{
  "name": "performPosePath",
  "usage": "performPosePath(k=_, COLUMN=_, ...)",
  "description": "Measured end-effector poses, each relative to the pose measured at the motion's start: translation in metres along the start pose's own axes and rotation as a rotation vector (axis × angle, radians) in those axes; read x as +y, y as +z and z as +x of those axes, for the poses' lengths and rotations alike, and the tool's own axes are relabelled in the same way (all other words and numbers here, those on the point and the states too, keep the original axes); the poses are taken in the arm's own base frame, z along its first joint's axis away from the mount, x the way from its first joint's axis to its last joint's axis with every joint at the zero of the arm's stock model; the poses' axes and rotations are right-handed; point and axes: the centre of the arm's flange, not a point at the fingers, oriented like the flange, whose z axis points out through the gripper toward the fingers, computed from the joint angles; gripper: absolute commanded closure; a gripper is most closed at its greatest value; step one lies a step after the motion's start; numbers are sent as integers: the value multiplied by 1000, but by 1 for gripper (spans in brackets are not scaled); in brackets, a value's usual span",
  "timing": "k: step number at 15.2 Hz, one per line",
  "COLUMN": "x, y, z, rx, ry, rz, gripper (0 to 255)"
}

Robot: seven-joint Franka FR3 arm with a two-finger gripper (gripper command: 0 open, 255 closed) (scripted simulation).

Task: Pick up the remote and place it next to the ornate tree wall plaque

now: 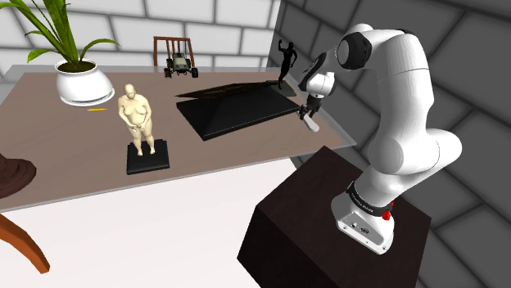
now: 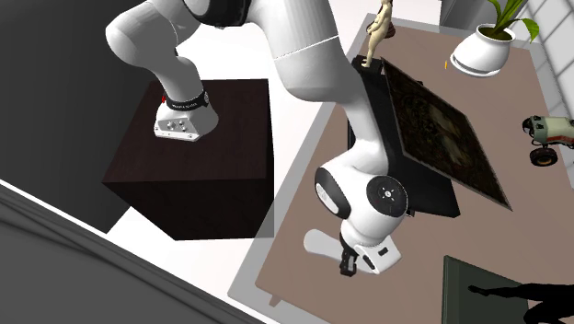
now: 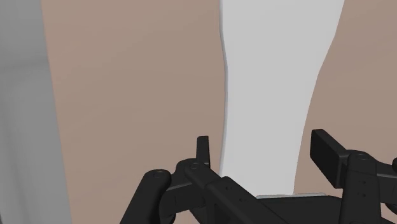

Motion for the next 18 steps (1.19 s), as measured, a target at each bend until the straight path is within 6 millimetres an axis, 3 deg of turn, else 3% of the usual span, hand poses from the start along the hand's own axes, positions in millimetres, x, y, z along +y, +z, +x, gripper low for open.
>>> performPosePath(k=18, x=1, y=-94, z=1, rx=1, ry=0, rz=0, gripper=255)
